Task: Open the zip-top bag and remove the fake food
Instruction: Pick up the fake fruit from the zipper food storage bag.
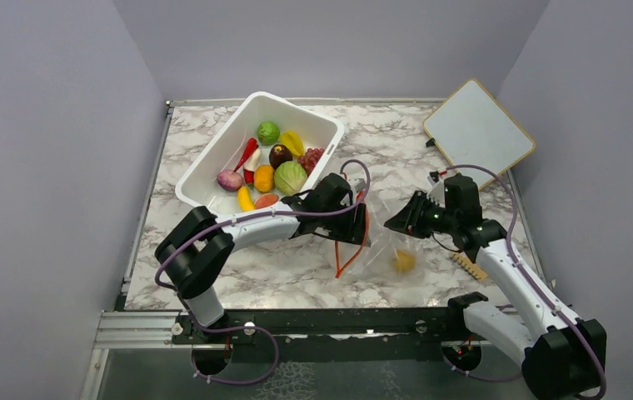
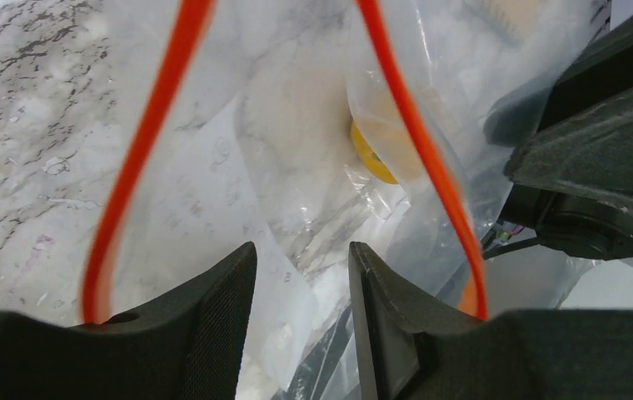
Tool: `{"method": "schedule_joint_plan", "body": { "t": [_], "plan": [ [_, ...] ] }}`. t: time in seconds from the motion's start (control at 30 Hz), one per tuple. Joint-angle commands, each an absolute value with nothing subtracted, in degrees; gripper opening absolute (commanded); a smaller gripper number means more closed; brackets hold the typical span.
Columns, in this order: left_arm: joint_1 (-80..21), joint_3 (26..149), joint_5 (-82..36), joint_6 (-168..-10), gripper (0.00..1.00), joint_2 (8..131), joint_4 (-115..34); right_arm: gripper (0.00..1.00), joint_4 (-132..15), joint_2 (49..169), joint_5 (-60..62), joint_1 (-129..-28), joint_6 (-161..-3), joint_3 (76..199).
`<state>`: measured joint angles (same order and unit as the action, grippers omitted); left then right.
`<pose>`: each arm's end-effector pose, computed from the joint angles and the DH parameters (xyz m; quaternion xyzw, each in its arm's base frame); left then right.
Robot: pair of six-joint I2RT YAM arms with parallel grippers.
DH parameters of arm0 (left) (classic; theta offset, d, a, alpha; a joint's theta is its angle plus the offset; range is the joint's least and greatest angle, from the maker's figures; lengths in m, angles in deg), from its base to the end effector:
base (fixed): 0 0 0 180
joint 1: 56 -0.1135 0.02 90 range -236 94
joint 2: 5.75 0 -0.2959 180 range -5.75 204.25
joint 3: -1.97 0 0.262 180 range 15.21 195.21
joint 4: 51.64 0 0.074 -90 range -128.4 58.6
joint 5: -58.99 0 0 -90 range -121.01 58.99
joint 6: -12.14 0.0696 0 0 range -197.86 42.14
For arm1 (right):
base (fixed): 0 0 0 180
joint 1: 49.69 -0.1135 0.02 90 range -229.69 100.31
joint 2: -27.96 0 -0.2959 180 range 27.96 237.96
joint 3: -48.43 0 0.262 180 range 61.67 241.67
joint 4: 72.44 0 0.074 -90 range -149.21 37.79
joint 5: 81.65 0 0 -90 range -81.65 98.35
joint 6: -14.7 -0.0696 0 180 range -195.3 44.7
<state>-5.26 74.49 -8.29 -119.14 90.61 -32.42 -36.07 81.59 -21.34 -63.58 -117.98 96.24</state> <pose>0.2281 -0.3216 0.2073 0.1523 0.8898 -0.4064 0.1412 0.1905 0.0826 0.2349 0.1191 0.8818 0.3919 0.2339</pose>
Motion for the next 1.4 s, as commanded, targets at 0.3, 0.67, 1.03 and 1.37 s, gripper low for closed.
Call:
{"method": "schedule_joint_plan", "body": {
  "t": [0.3, 0.67, 1.03, 1.37],
  "plan": [
    [-5.26, 74.75, -10.84, -120.22, 0.47, 94.87, -33.62, 0.39, -3.04, 76.51, 16.99, -63.67, -125.28, 108.31],
    [-5.24, 74.44, -10.64, -119.96, 0.47, 95.72, -33.43, 0.43, 1.86, 77.02, 29.0, -63.67, -140.32, 102.35],
    [-5.28, 74.4, -10.37, -120.09, 0.47, 95.94, -33.36, 0.39, -5.74, 79.82, 20.41, -63.67, -143.59, 93.71],
    [-4.36, 72.6, -9.86, -120.64, 0.47, 96.84, -33.77, 0.25, -18.41, 77.33, 9.14, -63.67, -146.57, 84.02]
  ]
}}
